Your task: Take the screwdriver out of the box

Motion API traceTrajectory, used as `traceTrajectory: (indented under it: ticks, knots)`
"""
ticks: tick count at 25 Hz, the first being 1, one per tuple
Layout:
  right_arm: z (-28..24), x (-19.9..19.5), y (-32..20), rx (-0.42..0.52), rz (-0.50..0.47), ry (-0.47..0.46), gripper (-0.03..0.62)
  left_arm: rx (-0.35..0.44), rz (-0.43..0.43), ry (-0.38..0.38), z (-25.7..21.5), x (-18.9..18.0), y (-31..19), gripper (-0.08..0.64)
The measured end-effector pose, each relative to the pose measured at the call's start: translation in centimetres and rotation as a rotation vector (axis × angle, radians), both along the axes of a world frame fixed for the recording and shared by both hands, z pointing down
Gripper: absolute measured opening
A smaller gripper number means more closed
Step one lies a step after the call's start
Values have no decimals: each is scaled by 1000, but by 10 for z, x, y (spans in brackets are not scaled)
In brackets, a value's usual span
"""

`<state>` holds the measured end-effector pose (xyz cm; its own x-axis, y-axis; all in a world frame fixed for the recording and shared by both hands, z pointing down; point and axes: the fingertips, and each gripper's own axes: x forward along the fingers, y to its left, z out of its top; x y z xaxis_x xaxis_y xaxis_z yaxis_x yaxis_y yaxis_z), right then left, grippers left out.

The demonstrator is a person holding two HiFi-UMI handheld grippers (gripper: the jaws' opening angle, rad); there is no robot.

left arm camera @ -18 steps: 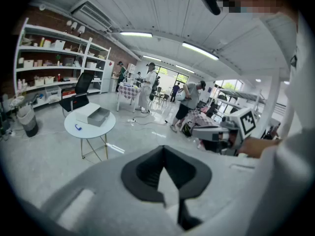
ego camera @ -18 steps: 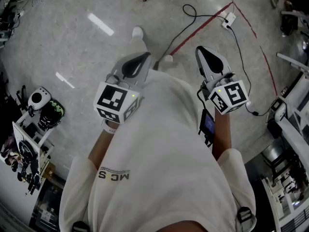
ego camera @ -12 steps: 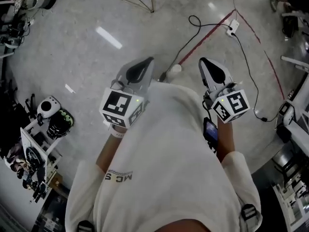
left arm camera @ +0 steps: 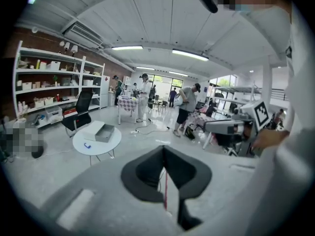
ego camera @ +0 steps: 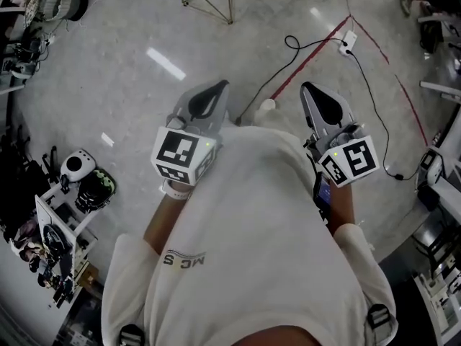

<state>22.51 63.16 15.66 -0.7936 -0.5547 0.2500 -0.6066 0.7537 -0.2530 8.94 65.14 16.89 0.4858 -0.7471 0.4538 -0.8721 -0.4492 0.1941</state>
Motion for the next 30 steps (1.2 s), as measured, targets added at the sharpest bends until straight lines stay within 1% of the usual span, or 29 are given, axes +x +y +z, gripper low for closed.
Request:
traceTrajectory:
  ticks: [3,9,11,13,16,20,24,27,30]
  knots:
    - [2,29,-11,13,23,-6,0,6,7,3,5,25,-13,0]
    - [24,73,-50,-54,83,-68,0,14,-37,27,3,73,-53,0]
    - [27,79,-64,-69,89,-83,0,10,-32,27,3,83,-70,0]
    - [30,73,-85,-81,85,-97,0,4,-18,16,7,81,-93,0]
    - [39,47,-129,-106,68,-106,0,-6,-15,12,19,61,-140,0]
    - [42,8,-212,-104,56,-94,0,-19,-33,29,32,25,-228,0]
    - [51,-42,-329,-108,42,-54,0,-52,-33,41,52,-23,-347,0]
    - [50,-91,-416,-125,28,-32,0,-62,-4,37,49,-68,-441,0]
    - [45,-136,-491,-160,21,-14,0,-90,17,41,43,-116,-520,0]
